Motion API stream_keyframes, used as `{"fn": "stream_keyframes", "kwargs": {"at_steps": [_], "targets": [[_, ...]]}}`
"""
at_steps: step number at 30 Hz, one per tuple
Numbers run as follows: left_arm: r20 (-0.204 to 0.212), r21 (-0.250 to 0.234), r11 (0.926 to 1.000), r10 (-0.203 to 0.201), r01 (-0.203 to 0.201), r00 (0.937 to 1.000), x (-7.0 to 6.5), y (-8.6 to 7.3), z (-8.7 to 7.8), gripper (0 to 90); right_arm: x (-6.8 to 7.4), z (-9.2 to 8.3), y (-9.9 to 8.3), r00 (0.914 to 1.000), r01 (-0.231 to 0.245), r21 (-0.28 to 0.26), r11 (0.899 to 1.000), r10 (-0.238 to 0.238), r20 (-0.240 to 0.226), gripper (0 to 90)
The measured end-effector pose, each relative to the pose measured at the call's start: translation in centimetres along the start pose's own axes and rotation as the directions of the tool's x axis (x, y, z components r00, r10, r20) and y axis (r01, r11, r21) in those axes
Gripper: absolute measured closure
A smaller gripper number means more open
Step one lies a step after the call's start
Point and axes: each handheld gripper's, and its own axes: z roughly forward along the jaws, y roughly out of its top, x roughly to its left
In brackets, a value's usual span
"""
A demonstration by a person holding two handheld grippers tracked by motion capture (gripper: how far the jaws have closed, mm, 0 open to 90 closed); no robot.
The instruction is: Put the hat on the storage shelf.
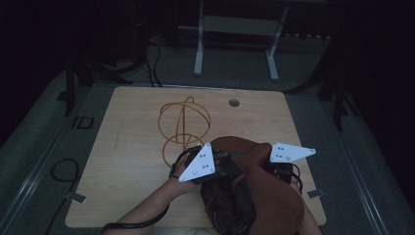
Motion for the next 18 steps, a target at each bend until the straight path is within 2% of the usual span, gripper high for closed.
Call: {"fn": "stream_keyframes", "kwargs": {"at_steps": [1, 4, 5, 7, 10, 12, 13, 14, 16, 18], "targets": [[-0.004, 0.003, 1.0, 0.005, -0.005, 1.0, -0.1, 0.0, 0.1, 85.5, -0.1, -0.1, 0.0, 0.9999, 0.002, -0.001, 1.0, -0.002, -0.012, 74.9], [0.007, 0.002, 1.0, 0.002, -0.002, 1.0, 0.0, 0.1, 0.1, 85.1, -0.1, -0.1, 0.0, 0.9999, -0.002, -0.006, 1.0, 0.002, -0.012, 78.9], [0.01, 0.001, 1.0, -0.004, 0.004, 0.9999, 0.0, 0.1, 0.1, 85.1, 0.0, -0.1, -0.1, 0.9997, 0.019, -0.015, 1.0, -0.019, -0.014, 83.0], [0.017, 0.011, 0.9999, -0.013, 0.013, 0.9998, 0.1, 0.2, 0.1, 82.6, 0.1, -0.2, -0.1, 0.9997, 0.022, -0.005, 1.0, -0.022, -0.009, 86.5], [0.018, 0.034, 0.9991, -0.026, 0.025, 0.9995, 0.3, 0.2, 0.1, 79.1, 0.0, -0.1, -0.2, 0.9998, 0.016, 0.004, 1.0, -0.016, -0.013, 86.8], [0.019, 0.038, 0.9984, -0.042, 0.041, 0.9989, 0.6, 0.3, -0.1, 67.8, 0.0, -0.2, -0.4, 0.9999, 0.013, 0.008, 1.0, -0.013, -0.006, 87.3], [0.027, 0.031, 0.9978, -0.059, 0.058, 0.9979, 0.7, 0.3, -0.2, 67.8, 0.0, -0.2, -0.4, 0.9999, 0.013, 0.008, 1.0, -0.013, -0.006, 87.3], [0.022, 0.029, 0.9973, -0.068, 0.068, 0.9974, 0.8, 0.3, -0.3, 64.1, 0.0, -0.4, -0.4, 0.9999, 0.017, 0.006, 1.0, -0.017, 0.001, 87.4], [0.012, 0.037, 0.997, -0.068, 0.067, 0.9976, 0.9, 0.5, -0.5, 55.3, -0.1, -0.9, -0.3, 0.9999, 0.009, -0.002, 1.0, -0.009, 0.006, 87.5], [-0.002, 0.046, 0.9975, -0.054, 0.054, 0.9986, 0.8, 0.7, -0.5, 52.1, -0.2, -1.3, -0.1, 0.9998, 0.007, -0.011, 1.0, -0.007, 0.019, 87.5]]}}
